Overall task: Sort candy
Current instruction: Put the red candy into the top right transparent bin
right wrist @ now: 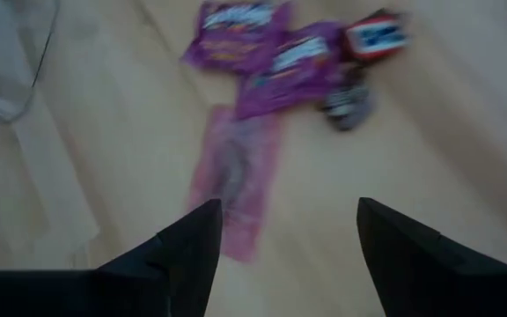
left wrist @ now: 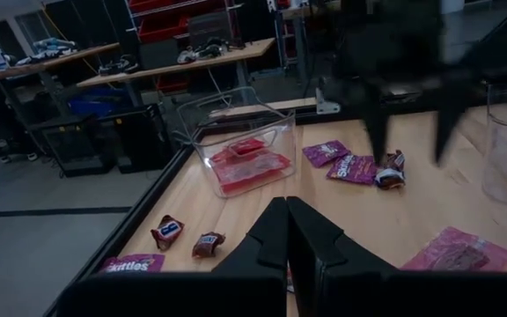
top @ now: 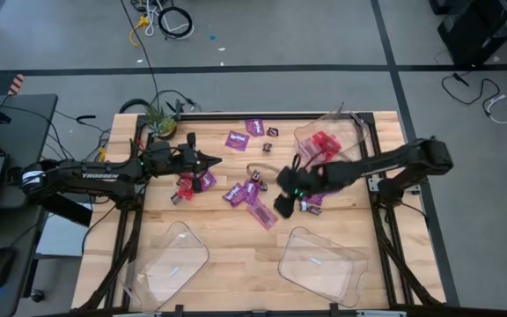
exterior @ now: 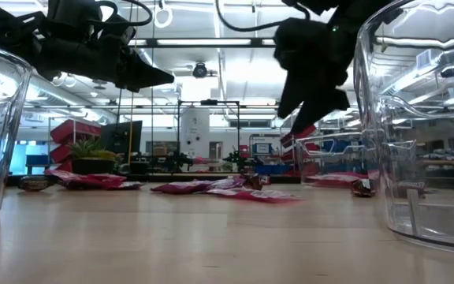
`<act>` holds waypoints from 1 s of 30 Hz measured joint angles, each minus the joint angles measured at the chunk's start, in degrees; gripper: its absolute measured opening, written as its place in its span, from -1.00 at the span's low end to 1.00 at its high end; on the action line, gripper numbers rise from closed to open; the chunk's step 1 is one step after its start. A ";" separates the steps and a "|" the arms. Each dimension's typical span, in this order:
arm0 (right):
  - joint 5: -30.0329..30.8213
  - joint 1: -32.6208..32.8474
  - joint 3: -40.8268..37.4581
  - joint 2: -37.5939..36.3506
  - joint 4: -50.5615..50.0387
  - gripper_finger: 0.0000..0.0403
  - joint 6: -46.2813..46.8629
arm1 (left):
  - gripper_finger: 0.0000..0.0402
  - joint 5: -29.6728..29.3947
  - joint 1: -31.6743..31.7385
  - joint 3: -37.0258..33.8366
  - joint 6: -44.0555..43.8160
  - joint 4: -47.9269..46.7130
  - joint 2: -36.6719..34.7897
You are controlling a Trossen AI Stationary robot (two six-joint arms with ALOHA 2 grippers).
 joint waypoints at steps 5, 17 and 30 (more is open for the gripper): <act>2.50 2.90 0.00 7.09 6.38 0.23 2.80 | -0.99 0.00 0.00 0.00 0.00 -0.03 0.00; 6.11 4.22 11.22 20.49 2.25 0.23 -0.36 | -0.99 -0.58 0.02 0.00 -0.02 -0.54 0.00; 7.59 4.48 17.20 27.51 -5.38 -0.13 -1.78 | -0.99 -0.74 0.02 0.00 -0.01 -0.65 0.00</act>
